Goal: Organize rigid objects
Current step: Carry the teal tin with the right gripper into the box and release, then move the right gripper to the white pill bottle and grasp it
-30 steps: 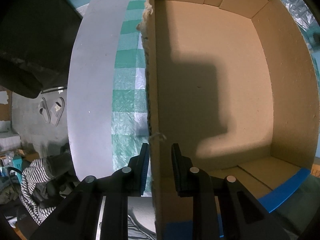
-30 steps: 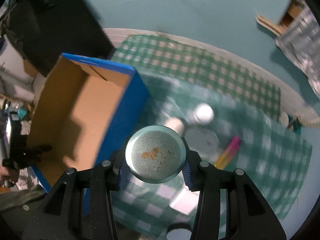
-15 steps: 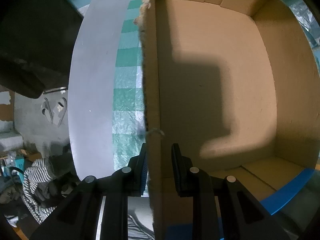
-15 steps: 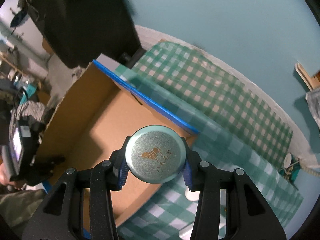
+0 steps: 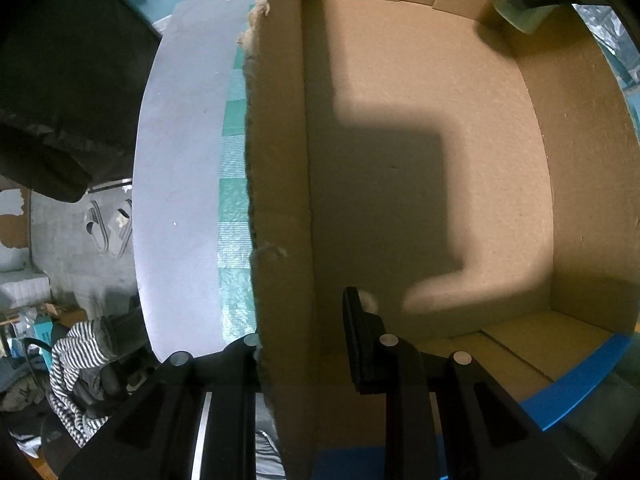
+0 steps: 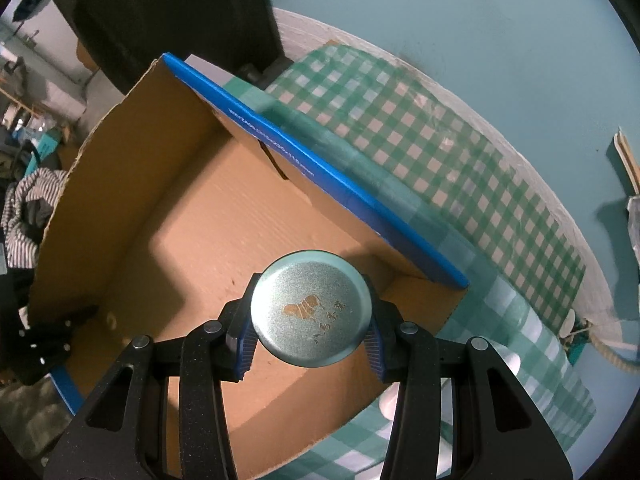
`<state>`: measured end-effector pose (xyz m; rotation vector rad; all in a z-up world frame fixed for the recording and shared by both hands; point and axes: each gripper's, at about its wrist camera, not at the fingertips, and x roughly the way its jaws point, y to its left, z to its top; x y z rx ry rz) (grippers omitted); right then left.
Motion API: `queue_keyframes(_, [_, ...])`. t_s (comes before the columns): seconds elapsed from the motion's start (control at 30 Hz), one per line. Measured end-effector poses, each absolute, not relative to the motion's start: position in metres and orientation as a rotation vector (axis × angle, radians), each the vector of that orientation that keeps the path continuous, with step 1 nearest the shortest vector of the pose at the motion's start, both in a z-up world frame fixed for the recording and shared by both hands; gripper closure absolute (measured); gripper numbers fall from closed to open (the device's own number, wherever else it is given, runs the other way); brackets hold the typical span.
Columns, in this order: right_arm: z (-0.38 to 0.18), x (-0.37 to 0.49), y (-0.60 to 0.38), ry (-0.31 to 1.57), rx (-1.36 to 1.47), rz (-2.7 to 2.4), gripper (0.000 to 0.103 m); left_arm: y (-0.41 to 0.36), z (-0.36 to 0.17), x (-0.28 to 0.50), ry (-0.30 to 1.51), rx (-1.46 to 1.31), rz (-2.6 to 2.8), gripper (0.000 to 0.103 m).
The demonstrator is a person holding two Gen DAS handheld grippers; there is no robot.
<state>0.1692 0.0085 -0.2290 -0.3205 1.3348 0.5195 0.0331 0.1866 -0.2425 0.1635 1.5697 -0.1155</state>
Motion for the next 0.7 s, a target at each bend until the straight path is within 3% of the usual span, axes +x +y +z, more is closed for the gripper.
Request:
queue_keyframes(0.3, [-0.228, 0.17, 0.006, 1.32, -0.305, 0.514, 0.053, 0.183, -0.243, 0.034, 1.574, 0.168, -0.113, 0.081])
queue_keyframes(0.7, [-0.181, 0.171, -0.013, 1.245, -0.247, 0.503, 0.046, 0.179, -0.243, 0.032, 1.571, 0.177, -0.115, 0.081])
